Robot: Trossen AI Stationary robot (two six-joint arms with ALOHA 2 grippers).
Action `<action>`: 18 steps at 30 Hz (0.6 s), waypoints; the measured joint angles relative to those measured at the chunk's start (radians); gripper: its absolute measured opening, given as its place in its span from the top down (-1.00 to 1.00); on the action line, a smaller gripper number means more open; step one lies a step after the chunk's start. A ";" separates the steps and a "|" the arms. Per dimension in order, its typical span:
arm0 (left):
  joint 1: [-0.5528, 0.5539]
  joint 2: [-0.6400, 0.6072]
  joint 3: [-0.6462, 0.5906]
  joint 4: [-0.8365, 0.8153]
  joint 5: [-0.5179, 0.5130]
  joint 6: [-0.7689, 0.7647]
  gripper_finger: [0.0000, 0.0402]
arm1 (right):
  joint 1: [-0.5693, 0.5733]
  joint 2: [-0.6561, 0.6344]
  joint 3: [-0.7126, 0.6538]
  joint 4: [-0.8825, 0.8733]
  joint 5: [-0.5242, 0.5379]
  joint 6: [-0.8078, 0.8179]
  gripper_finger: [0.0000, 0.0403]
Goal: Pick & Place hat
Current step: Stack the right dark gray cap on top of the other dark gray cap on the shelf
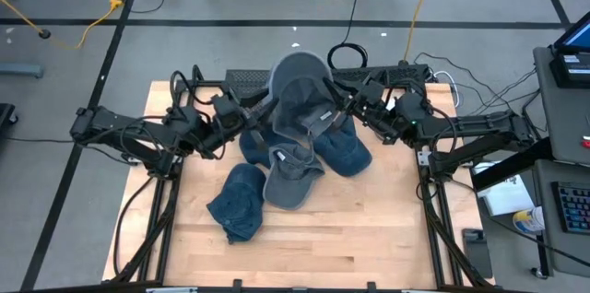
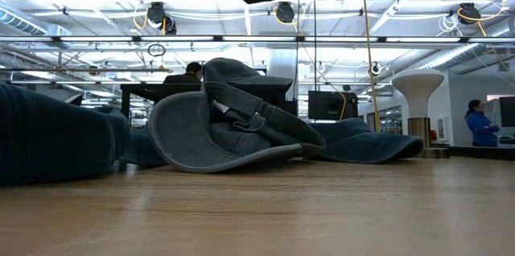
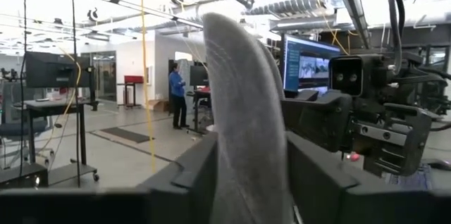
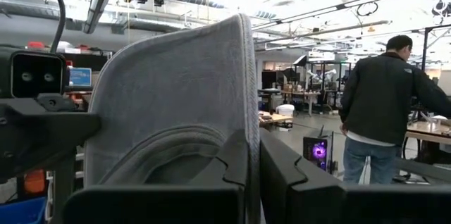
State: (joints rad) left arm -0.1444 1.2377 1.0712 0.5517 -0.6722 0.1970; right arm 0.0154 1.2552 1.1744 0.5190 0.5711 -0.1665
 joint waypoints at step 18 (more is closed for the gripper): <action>0.000 -0.002 0.001 -0.006 0.013 0.026 0.95 | 0.001 -0.002 0.001 -0.024 -0.068 -0.003 0.77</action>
State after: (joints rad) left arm -0.1439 1.2362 1.0718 0.5457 -0.6594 0.2231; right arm 0.0164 1.2529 1.1750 0.4950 0.5028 -0.1699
